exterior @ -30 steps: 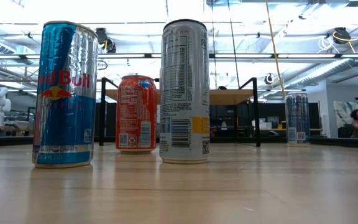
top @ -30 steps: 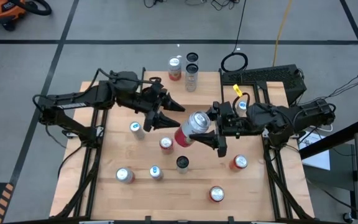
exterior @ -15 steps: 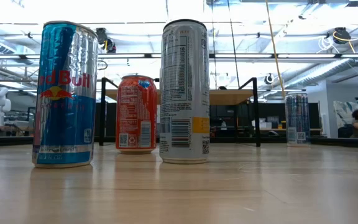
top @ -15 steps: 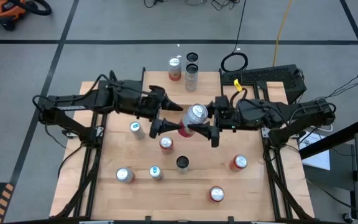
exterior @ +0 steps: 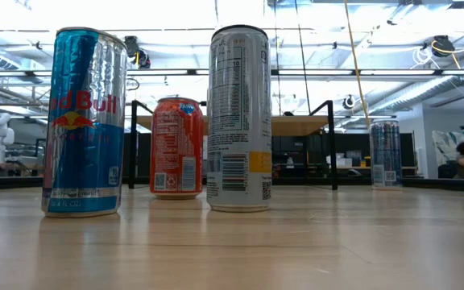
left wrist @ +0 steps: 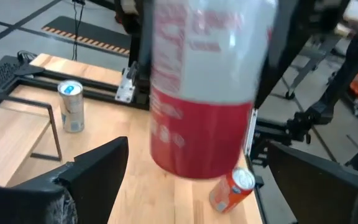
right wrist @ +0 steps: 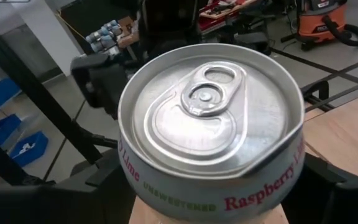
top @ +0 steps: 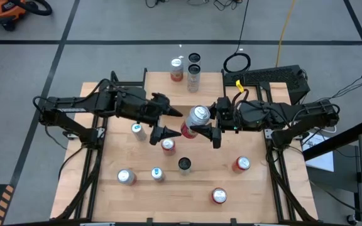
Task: Place canned beverage on shelf
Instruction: Put the right pink-white soda can aligned with the other pink-white on the shelf
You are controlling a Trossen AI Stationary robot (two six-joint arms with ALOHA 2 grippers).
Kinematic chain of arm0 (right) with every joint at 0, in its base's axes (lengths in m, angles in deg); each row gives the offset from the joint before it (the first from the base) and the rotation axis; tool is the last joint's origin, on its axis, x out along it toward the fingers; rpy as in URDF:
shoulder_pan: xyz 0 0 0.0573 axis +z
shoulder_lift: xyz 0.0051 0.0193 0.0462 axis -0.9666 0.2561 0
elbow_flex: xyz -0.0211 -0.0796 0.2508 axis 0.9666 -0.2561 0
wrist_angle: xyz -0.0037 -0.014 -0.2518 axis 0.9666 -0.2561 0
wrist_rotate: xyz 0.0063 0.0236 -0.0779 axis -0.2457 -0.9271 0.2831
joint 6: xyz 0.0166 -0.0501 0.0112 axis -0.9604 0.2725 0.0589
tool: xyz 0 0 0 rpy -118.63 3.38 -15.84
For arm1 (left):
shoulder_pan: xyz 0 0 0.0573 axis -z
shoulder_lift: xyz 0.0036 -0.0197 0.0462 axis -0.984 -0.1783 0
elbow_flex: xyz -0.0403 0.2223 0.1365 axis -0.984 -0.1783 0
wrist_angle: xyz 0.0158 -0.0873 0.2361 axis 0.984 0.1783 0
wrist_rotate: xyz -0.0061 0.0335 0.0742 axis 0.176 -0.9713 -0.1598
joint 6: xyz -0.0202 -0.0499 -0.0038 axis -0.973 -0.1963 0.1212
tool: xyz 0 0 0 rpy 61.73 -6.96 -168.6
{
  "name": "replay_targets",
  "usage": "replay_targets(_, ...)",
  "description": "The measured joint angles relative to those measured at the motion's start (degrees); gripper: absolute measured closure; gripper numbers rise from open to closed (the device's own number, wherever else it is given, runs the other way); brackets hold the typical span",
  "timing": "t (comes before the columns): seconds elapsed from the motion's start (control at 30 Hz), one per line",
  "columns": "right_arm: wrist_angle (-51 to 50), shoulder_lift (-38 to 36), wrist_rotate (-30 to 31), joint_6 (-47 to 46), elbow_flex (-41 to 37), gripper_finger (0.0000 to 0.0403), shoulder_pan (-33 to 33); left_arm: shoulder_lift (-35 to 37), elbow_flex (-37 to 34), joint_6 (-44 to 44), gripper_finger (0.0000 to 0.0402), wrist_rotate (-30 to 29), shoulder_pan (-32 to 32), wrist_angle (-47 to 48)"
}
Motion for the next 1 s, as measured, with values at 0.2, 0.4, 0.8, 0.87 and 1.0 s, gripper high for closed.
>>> replay_targets(0.2, 0.0, 0.0, -0.1, 0.1, 0.0, 0.0119, -0.3, 0.0, 0.0, 0.8, 0.0011, -4.0, 0.9, 0.6)
replay_targets(0.4, 0.0, 0.0, 0.0, 1.4, 0.0, 0.0119, -1.4, -2.1, 0.0, 1.0, 0.0011, -4.7, 0.8, -4.2)
replay_targets(0.8, -1.1, 0.1, -0.3, 1.6, 0.0, 0.0119, -2.6, -5.5, 0.0, 1.3, 0.0014, -4.5, 0.7, -8.0)
replay_targets(0.87, -1.8, 0.1, -0.4, 1.0, 0.0, 0.0119, -2.6, -5.5, 0.0, 2.0, 0.0025, -4.5, 0.7, -8.1)
replay_targets(1.0, -1.8, 0.1, -0.3, 0.2, 0.0, 0.0119, -2.6, -5.5, 0.0, 2.7, 0.0055, -5.0, 0.3, -8.3)
